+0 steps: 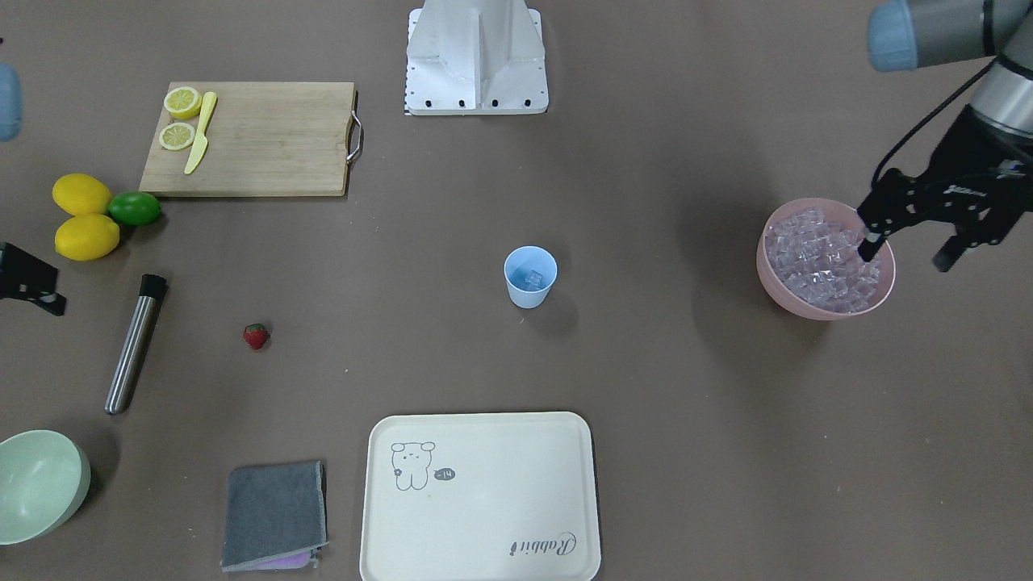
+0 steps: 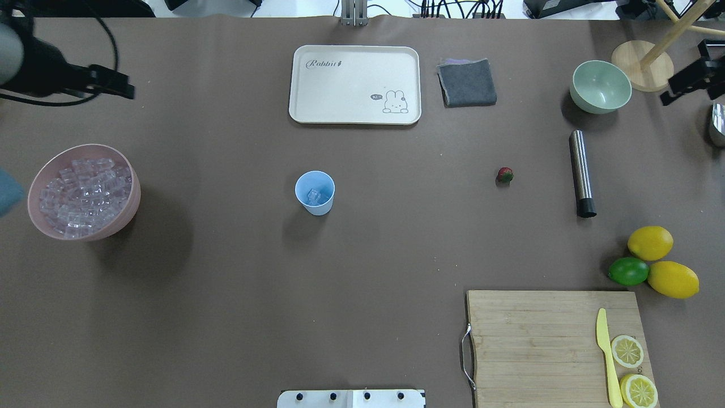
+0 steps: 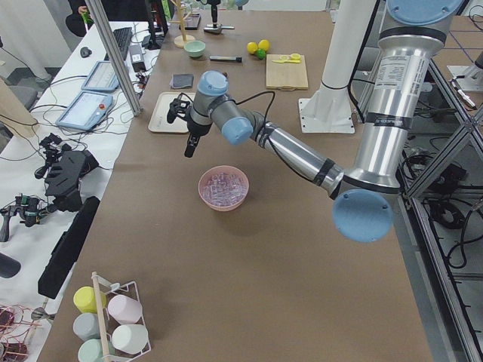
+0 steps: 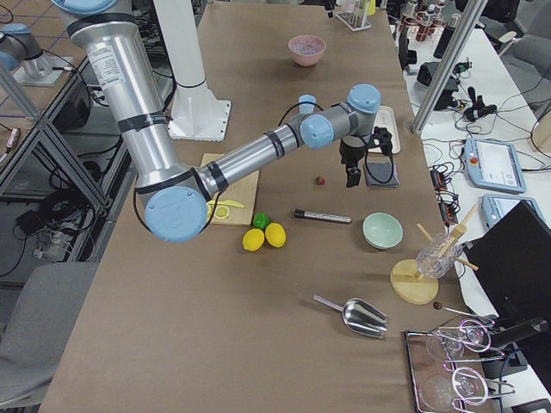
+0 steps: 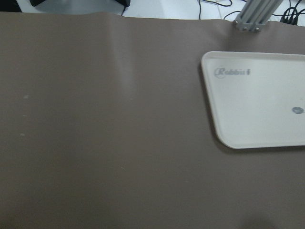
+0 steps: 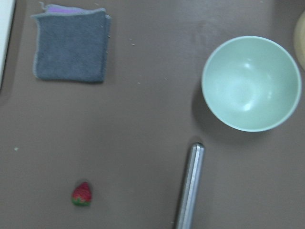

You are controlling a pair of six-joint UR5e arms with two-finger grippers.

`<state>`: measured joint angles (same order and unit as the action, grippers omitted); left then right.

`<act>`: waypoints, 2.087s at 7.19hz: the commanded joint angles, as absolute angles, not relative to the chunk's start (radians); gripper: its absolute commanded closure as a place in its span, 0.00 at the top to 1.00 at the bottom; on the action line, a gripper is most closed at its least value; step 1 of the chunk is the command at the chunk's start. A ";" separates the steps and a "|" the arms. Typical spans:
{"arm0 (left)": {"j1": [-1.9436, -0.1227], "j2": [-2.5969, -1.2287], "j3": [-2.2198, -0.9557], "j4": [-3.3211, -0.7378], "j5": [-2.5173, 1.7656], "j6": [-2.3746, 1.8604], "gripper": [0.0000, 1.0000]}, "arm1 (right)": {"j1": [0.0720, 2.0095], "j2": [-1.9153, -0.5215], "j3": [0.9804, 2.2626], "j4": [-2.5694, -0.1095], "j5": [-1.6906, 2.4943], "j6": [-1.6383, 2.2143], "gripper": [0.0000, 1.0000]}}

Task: Mash ice and strawberries in cup
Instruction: 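Raise the left gripper away while the right gripper moves toward the strawberry, then lower the right gripper onto the red strawberry and grasp it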

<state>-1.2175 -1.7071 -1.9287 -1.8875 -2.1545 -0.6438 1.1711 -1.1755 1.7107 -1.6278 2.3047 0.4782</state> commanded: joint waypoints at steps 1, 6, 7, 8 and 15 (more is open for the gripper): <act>-1.279 -1.649 -1.931 -1.894 -2.194 -0.586 0.98 | 0.989 -1.115 1.683 -1.486 2.169 0.656 1.00; -1.267 -1.651 -1.924 -1.899 -2.194 -0.589 0.98 | 0.811 -1.210 1.612 -1.209 1.999 0.803 0.99; -1.266 -1.654 -1.924 -1.899 -2.195 -0.589 0.98 | 0.811 -1.209 1.585 -1.209 1.999 0.798 0.99; -1.264 -1.654 -1.922 -1.898 -2.195 -0.588 0.98 | 0.808 -1.206 1.563 -1.207 1.999 0.798 0.99; -1.261 -1.658 -1.921 -1.899 -2.194 -0.586 0.98 | 0.787 -1.193 1.528 -1.206 1.976 0.796 0.51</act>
